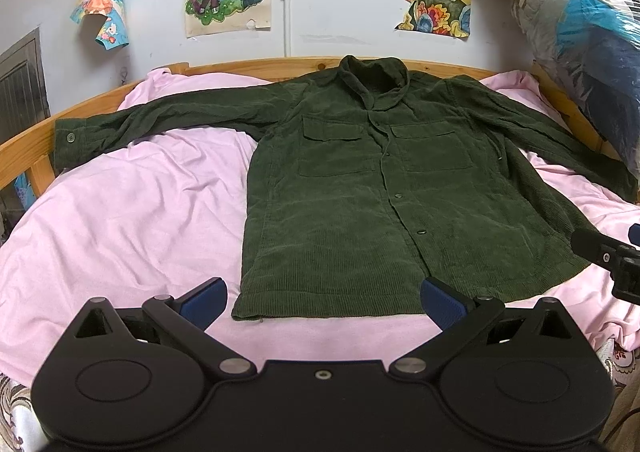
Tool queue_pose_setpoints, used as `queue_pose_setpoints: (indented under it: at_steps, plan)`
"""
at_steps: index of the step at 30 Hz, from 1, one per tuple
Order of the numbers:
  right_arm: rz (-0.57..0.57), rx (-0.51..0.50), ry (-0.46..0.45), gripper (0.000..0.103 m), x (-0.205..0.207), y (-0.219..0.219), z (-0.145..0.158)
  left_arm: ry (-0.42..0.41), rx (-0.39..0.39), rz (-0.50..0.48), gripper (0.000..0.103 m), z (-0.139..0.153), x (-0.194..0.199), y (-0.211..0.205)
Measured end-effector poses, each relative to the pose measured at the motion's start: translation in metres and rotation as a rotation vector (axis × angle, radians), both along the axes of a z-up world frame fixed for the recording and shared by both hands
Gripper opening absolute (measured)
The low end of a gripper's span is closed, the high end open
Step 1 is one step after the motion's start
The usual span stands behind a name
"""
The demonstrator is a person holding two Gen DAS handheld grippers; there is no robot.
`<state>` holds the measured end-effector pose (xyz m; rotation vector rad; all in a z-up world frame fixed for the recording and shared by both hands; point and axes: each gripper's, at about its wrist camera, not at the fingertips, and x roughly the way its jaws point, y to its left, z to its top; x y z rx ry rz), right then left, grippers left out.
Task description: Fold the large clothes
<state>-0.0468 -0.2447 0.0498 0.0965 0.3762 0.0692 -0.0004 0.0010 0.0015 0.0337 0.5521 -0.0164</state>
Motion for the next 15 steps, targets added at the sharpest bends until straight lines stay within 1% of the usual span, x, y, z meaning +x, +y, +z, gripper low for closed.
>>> queue_pose_setpoints:
  at_steps: [8, 10, 15]
  plan:
    - [-0.001, 0.001, 0.0, 0.103, -0.0016, 0.0018, 0.0018, 0.01, 0.003, 0.005, 0.102, -0.0018, 0.0003, 0.0012]
    - [-0.004, 0.003, -0.001, 0.103, 0.0009, 0.0011, -0.0017, 0.01, 0.003, 0.005, 0.102, -0.0017, 0.0006, 0.0011]
    - [-0.017, 0.013, 0.005, 0.103, 0.0015, -0.0061, -0.0024, 0.015, 0.006, 0.008, 0.102, -0.003, 0.0004, 0.0018]
